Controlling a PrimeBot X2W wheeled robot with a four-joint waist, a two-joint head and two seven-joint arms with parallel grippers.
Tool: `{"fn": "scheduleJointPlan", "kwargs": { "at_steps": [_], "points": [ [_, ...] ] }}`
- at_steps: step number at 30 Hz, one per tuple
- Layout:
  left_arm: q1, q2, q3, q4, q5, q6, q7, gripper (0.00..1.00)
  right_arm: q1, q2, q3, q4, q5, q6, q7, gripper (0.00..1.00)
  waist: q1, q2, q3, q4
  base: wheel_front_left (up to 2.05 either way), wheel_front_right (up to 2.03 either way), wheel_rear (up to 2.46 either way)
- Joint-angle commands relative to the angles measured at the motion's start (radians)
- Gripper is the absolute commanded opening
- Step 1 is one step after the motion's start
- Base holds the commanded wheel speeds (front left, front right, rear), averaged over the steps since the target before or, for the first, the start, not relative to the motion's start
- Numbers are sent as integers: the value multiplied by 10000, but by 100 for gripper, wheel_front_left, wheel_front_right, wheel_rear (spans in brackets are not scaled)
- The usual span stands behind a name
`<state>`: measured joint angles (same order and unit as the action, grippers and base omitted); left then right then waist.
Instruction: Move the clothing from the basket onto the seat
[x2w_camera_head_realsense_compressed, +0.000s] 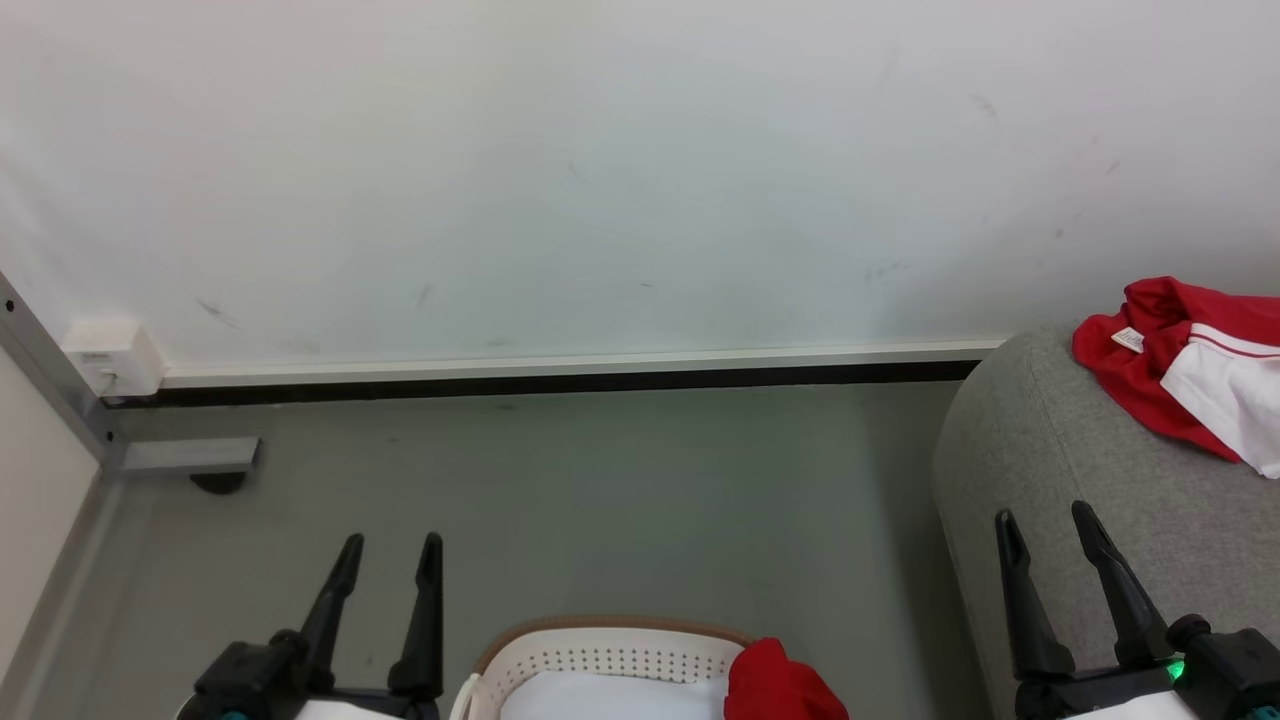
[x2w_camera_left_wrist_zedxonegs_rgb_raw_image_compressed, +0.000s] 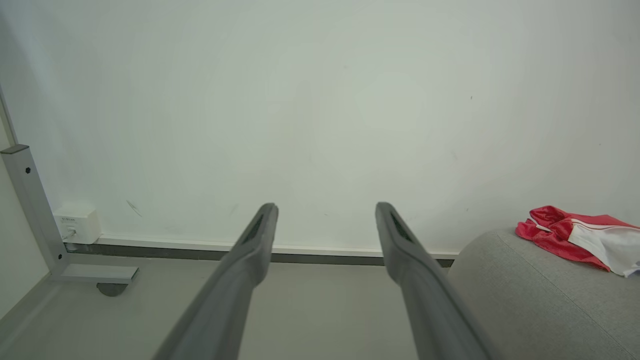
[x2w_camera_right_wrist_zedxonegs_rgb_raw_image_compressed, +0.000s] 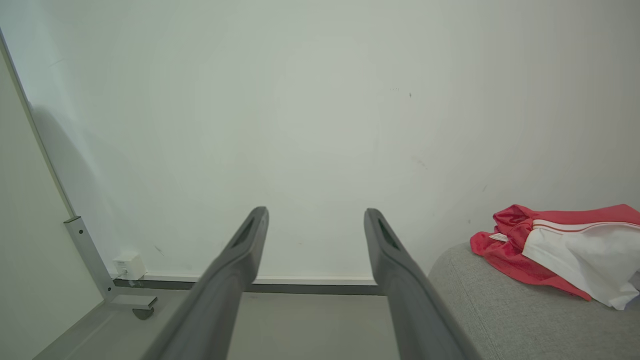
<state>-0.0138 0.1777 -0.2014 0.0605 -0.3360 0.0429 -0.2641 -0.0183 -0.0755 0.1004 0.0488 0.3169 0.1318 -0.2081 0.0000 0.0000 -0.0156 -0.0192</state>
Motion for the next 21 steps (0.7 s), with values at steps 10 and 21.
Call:
{"fn": "scheduleJointPlan", "kwargs": {
  "at_steps": [10,21],
  "points": [
    [-75,-209,185,186,294,-300,-5,100,-109,-79,24,-67,88,-22,33,100,0,0,80,-189,0,0,0],
    [-459,-313,71,558,458,-652,-5,100,-472,-89,-4,-47,175,-22,-16,100,0,0,759,-1079,0,0,0]
  ]
}}
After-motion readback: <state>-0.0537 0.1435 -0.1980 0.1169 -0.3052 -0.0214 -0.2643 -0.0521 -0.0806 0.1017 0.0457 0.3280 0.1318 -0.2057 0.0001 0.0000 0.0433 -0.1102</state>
